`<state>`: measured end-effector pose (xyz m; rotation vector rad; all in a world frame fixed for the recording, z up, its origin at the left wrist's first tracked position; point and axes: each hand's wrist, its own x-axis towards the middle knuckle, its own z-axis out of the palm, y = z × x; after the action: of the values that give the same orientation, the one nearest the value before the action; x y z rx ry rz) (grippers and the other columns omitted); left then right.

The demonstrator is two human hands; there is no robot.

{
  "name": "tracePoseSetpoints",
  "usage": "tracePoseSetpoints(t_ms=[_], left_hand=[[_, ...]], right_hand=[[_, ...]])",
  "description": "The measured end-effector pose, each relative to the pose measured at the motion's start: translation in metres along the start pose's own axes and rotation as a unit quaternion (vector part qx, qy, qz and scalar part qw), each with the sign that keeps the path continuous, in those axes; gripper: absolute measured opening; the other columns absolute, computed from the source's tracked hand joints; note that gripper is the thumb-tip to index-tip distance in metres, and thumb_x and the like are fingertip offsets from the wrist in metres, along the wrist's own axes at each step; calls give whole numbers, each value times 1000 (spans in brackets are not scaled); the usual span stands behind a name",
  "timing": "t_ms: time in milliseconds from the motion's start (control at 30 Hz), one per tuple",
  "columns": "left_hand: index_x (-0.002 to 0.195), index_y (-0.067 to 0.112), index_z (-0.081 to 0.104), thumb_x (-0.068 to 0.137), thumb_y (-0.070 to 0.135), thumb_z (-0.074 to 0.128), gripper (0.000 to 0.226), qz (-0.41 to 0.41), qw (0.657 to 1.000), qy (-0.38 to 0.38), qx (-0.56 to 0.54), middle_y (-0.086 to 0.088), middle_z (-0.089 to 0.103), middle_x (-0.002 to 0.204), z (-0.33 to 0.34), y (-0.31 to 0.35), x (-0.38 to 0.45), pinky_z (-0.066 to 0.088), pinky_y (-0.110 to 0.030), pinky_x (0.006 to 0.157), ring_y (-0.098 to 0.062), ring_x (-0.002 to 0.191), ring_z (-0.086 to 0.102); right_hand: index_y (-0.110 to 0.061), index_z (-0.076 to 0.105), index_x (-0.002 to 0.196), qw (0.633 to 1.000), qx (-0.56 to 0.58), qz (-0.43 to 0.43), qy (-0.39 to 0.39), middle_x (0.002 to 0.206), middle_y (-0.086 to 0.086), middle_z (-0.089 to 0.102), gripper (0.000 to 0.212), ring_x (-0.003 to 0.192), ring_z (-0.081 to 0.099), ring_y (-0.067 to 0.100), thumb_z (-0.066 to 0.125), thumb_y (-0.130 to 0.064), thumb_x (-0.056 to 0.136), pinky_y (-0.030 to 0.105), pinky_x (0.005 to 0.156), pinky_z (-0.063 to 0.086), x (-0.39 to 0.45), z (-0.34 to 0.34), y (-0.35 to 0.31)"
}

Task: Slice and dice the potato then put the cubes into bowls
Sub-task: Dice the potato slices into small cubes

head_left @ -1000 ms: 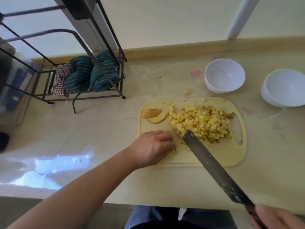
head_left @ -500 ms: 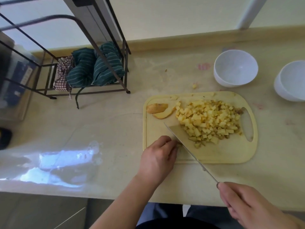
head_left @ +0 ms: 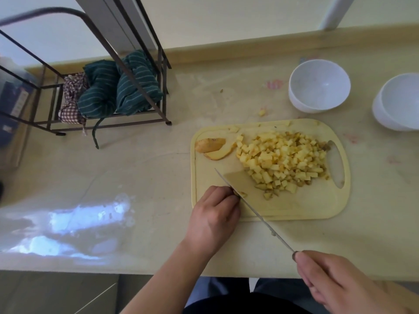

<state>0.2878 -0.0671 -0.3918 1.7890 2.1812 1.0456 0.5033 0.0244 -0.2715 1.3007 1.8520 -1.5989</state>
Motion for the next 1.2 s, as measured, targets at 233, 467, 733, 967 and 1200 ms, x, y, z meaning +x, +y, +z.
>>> tracePoseSetpoints(t_ms=[233,467,733,967,1200], left_hand=[[93,1,77,92,7,64,15,-4,1000,-3,-10,-8,71,98,1,-1,1,51,-25,79,-24,87,63],[94,1,77,92,6,65,13,-4,1000,-10,-23,-10,71,102,0,-2,1,53,-30,79,-27,87,65],[91,0,75,85,-2,75,6,-4,1000,-9,-16,-11,67,95,-9,-3,-4,51,-28,78,-26,85,62],[85,0,74,85,-1,71,3,-9,1000,10,6,-9,69,90,-9,-7,-8,51,-29,74,-25,80,61],[85,1,76,79,-3,79,7,-27,999,18,9,-7,69,85,-6,-6,-9,46,-24,74,-25,76,61]], right_hand=[[-23,52,77,988,-35,-76,133,42,-6,42,70,40,43,7,27,-88,78,26,53,43,-6,7,8],[-14,38,67,995,1,-88,56,53,-4,33,75,50,29,6,30,-88,74,28,52,28,42,12,6],[-18,37,62,997,43,-63,20,51,-4,30,62,49,26,12,35,-78,77,24,48,26,33,4,2],[-12,41,67,997,28,-75,0,51,-3,36,81,47,33,8,32,-92,68,18,47,28,25,11,-3],[-7,42,69,997,-38,-68,-1,50,-2,38,81,47,36,8,25,-85,74,18,51,30,11,10,-7]])
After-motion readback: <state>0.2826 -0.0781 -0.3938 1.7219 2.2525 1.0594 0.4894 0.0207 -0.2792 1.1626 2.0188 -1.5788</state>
